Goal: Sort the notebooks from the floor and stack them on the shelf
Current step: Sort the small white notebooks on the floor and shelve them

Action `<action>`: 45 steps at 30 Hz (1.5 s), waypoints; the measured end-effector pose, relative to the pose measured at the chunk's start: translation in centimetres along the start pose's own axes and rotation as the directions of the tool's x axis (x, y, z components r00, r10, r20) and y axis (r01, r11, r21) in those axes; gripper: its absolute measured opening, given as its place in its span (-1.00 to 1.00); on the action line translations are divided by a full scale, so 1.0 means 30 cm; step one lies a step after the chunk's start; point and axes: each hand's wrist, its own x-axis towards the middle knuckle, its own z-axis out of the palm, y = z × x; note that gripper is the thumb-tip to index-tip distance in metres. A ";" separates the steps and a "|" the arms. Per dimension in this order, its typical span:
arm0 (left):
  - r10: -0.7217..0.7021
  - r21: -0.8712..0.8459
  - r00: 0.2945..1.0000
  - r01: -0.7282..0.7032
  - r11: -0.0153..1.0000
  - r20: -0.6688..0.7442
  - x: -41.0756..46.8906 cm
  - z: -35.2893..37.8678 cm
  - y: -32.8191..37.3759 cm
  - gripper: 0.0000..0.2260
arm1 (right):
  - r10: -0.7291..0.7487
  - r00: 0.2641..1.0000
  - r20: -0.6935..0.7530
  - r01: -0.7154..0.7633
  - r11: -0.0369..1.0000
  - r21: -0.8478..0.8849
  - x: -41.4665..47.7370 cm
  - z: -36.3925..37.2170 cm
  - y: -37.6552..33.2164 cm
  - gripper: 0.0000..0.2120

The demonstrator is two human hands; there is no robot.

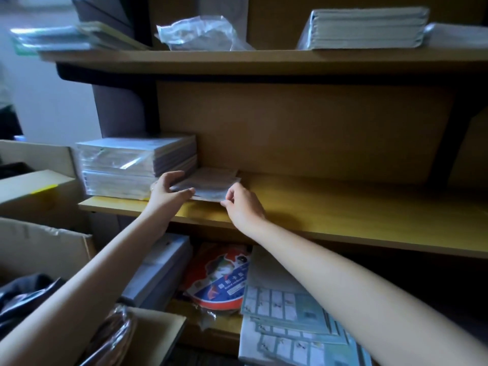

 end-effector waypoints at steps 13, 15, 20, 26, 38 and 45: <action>0.088 0.736 0.855 -0.488 0.468 0.511 -0.078 0.116 -0.068 -0.35 | -0.233 0.951 0.202 0.291 0.895 -0.339 -0.006 0.002 0.127 -0.61; 0.076 0.723 0.846 -0.494 0.483 0.527 -0.056 0.114 -0.057 -0.21 | -0.233 0.946 0.224 0.301 0.889 -0.345 -0.015 -0.011 0.139 -0.61; 0.102 0.670 0.843 -0.488 0.559 0.528 -0.026 0.091 -0.047 -0.25 | -0.219 0.940 0.263 0.308 0.876 -0.372 -0.046 -0.025 0.149 -0.60; -0.010 0.703 0.867 -0.397 0.590 0.498 0.018 0.093 -0.018 -0.33 | -0.225 0.913 0.339 0.368 0.812 -0.453 -0.086 -0.049 0.154 -0.53; -0.129 0.879 0.945 -0.220 0.423 0.299 0.071 0.179 -0.040 -0.46 | -0.273 0.896 0.350 0.416 0.790 -0.449 -0.123 -0.076 0.163 -0.44; -0.165 0.865 0.950 -0.159 0.475 0.265 0.082 0.248 -0.031 -0.37 | -0.285 0.890 0.355 0.433 0.769 -0.470 -0.126 -0.078 0.163 -0.38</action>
